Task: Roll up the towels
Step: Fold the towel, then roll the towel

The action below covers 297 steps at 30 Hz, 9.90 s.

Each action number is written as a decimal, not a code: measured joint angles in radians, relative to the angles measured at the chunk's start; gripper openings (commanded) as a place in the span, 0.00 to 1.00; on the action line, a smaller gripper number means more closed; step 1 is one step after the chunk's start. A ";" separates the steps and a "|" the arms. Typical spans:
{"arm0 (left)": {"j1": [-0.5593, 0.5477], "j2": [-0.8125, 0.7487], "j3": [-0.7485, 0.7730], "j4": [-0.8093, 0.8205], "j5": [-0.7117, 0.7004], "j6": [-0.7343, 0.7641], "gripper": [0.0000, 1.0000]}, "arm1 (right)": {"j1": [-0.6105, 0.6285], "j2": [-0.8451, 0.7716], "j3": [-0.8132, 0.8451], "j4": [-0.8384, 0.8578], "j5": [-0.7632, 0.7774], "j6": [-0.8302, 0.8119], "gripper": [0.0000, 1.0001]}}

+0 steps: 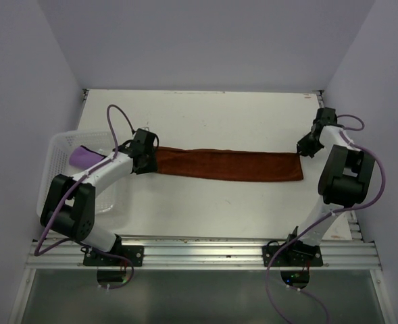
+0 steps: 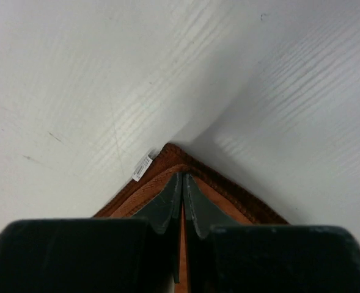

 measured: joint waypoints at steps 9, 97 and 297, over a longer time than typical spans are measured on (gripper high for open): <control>0.000 -0.006 0.000 0.000 0.000 0.000 0.40 | -0.019 0.021 0.039 -0.003 -0.002 0.013 0.32; 0.000 -0.136 -0.011 -0.028 -0.054 0.091 0.59 | 0.003 -0.364 -0.221 0.098 -0.189 -0.154 0.00; -0.606 0.231 0.054 0.697 0.350 -0.173 0.00 | 0.658 -0.610 -0.645 0.130 -0.156 0.107 0.00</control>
